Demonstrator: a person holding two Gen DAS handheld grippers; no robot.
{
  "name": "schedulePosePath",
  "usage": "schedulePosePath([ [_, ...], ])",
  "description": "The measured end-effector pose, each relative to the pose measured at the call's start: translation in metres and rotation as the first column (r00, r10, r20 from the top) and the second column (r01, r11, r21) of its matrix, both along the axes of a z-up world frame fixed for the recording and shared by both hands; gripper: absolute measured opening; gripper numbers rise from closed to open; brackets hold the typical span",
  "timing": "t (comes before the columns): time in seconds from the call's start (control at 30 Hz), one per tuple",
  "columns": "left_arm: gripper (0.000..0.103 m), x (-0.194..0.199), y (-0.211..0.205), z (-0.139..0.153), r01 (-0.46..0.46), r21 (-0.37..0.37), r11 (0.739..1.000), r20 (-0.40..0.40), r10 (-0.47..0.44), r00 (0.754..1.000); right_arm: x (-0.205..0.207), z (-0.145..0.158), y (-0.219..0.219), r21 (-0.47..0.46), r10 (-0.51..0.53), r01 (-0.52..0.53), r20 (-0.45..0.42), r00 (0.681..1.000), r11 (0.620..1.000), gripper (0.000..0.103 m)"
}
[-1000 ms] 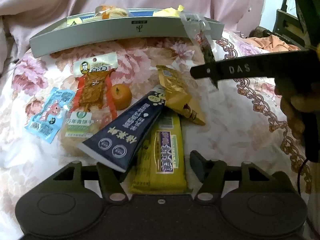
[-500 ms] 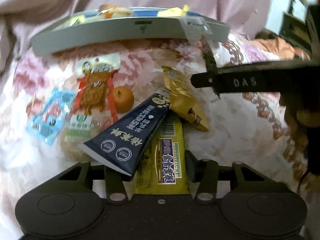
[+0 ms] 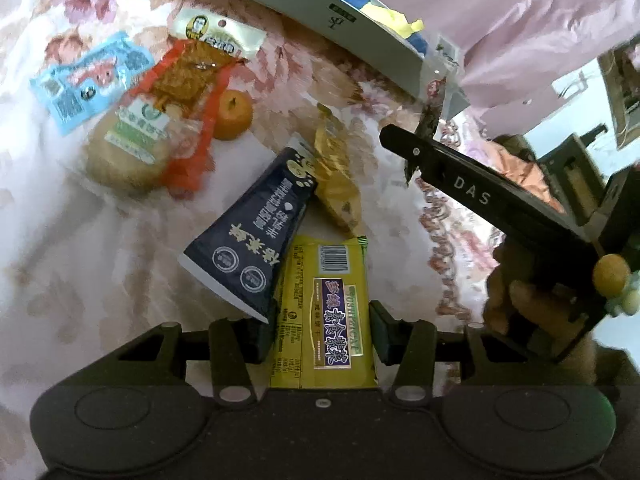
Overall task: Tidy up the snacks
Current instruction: 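Grasp the yellow snack bar with the left tool while the right tool lifts the jerky packet, then carry the yellow bar into the tray with the left tool while the right tool lowers the jerky there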
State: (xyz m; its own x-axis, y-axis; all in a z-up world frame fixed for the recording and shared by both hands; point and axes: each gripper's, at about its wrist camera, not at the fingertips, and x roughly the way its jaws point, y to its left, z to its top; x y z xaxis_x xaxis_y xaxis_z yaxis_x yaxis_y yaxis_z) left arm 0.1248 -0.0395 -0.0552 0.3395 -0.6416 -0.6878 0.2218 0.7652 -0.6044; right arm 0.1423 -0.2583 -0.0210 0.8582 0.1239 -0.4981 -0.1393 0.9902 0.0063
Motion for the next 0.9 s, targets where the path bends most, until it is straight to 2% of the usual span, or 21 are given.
schedulePosePath([
  [0.1,0.050,-0.002,0.002,0.002,-0.010,-0.048,0.999,-0.024,0.009,1.000,-0.002,0.004,-0.005,0.004,-0.016,0.016,0.024,1.000,1.000,0.051],
  [0.2,0.050,-0.007,0.001,0.008,-0.003,-0.056,0.998,-0.008,0.003,1.000,-0.003,0.006,-0.010,0.014,-0.033,0.033,0.036,0.999,0.999,0.051],
  [0.37,0.050,-0.021,-0.002,0.016,0.008,-0.077,0.997,0.045,-0.004,0.999,-0.003,0.008,-0.015,0.025,-0.047,0.045,0.047,0.998,0.999,0.051],
  [0.53,0.050,-0.031,0.001,0.024,-0.038,-0.087,0.995,0.132,0.049,0.990,-0.005,0.011,-0.014,0.028,-0.040,0.038,0.069,0.997,0.999,0.051],
  [0.73,0.050,-0.024,0.007,0.046,-0.134,-0.084,0.987,0.262,0.152,0.953,-0.008,0.022,-0.022,0.076,-0.061,0.051,0.136,0.989,0.996,0.051],
  [0.9,0.050,-0.008,0.002,0.072,-0.200,-0.094,0.975,0.376,0.221,0.900,-0.007,0.029,-0.032,0.137,-0.085,0.056,0.219,0.972,0.989,0.051],
])
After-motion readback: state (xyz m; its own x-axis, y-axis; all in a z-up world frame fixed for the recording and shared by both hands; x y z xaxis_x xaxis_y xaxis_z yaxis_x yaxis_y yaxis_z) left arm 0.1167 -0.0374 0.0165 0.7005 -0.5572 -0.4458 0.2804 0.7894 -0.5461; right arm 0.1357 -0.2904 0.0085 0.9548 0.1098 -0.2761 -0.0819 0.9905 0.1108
